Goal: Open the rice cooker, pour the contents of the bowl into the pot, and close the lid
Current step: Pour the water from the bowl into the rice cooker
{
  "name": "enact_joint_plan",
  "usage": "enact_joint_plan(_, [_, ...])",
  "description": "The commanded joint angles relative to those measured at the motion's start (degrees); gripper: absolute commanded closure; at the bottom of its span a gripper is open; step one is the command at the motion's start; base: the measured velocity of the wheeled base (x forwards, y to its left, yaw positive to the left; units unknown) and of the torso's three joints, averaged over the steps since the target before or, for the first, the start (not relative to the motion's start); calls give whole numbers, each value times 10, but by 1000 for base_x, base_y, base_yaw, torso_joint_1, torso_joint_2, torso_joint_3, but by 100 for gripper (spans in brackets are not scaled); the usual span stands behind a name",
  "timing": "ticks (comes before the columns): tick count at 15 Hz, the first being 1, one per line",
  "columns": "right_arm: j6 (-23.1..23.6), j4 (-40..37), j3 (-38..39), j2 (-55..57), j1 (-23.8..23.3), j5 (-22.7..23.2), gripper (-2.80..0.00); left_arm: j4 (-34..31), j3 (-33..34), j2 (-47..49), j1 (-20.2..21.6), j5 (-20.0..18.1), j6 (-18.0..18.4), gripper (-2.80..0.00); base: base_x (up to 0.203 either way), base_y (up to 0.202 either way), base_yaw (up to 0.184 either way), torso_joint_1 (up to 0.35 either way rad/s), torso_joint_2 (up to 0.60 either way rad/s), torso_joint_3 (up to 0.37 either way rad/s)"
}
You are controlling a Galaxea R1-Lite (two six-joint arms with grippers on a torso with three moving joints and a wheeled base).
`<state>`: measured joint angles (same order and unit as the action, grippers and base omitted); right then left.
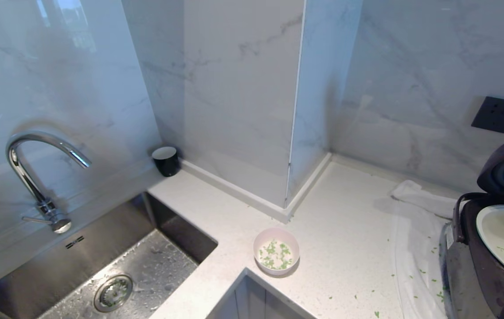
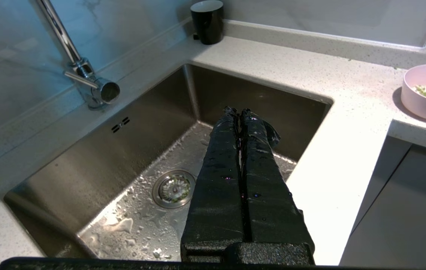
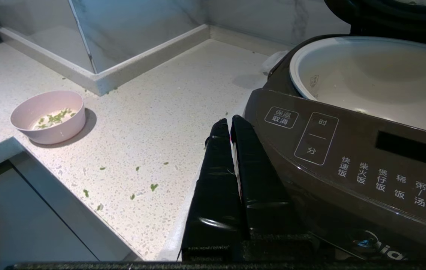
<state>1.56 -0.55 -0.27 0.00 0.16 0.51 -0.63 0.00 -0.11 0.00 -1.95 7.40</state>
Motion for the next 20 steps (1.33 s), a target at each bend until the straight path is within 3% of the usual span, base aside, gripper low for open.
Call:
enact_joint_plan(1, [0, 1, 0, 0, 0, 0, 0, 0, 1, 1, 0, 0, 0, 0, 0, 0, 0, 0, 0, 0])
enact_joint_plan(5, [0, 1, 0, 0, 0, -2, 0, 0, 1, 1, 0, 0, 1, 0, 0, 0, 0, 0, 0, 0])
enact_joint_plan(9, [0, 1, 0, 0, 0, -1, 0, 0, 1, 1, 0, 0, -1, 0, -130, 0, 4, -1, 7, 2])
enact_joint_plan(17, [0, 1, 0, 0, 0, -2, 0, 0, 1, 1, 0, 0, -1, 0, 0, 0, 0, 8, 0, 0])
enact_joint_plan(20, [0, 1, 0, 0, 0, -2, 0, 0, 1, 1, 0, 0, -1, 0, 5, 9, -126, 7, 3, 1])
